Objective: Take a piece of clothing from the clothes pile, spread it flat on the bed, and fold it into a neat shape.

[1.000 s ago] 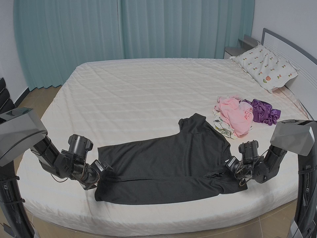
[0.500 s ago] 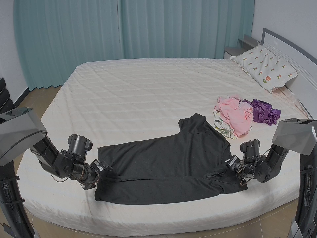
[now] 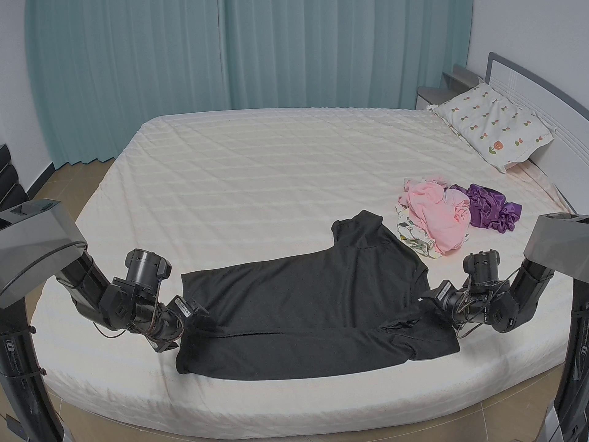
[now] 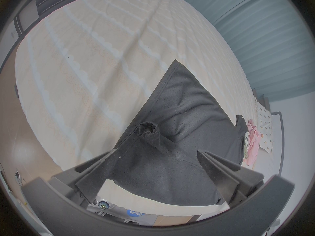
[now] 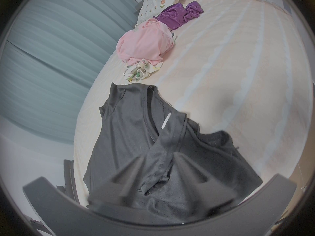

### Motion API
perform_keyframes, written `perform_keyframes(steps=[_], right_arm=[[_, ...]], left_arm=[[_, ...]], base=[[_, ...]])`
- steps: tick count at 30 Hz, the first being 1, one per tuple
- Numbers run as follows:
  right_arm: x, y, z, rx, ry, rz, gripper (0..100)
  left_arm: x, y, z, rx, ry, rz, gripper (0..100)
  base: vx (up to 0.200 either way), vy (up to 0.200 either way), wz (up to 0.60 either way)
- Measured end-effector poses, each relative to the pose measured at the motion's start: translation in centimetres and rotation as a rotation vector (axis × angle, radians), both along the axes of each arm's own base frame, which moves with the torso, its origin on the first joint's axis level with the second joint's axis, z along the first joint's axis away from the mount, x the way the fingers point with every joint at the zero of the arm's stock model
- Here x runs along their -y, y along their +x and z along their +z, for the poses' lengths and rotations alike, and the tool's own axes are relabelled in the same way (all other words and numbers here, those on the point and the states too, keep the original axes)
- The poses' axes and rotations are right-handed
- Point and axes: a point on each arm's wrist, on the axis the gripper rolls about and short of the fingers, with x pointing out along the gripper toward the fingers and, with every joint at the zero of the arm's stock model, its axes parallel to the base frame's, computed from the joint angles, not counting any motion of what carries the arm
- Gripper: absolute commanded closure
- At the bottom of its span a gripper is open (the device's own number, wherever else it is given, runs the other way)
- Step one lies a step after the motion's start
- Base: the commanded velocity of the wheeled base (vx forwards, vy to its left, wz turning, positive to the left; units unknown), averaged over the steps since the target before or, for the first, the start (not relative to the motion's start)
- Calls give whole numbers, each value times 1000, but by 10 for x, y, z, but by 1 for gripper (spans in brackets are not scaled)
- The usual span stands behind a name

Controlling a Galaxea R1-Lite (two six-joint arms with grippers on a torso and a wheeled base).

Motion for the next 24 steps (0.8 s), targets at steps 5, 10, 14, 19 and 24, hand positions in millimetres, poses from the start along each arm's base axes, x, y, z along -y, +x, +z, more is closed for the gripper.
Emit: perform_keyframes(steps=[5,10,14,19,24], right_arm=[[7,9,0,23,18,5,0],[9,20,-5,41,3,6,0],[9,24,-11,42,-21,23,0],[11,27,-16,55,-38,27,0],[11,31,-20,86,-51,11,0]], left_arm=[[-2,1,0,0,0,7,0],[-3,1,0,1,-1,10,0],[-3,2,-1,2,0,10,0],[-3,4,-2,12,-2,11,0],[-3,3,-4,7,-1,11,0]], base=[[0,0,0],[0,0,0],[0,0,0],[0,0,0],[0,0,0]])
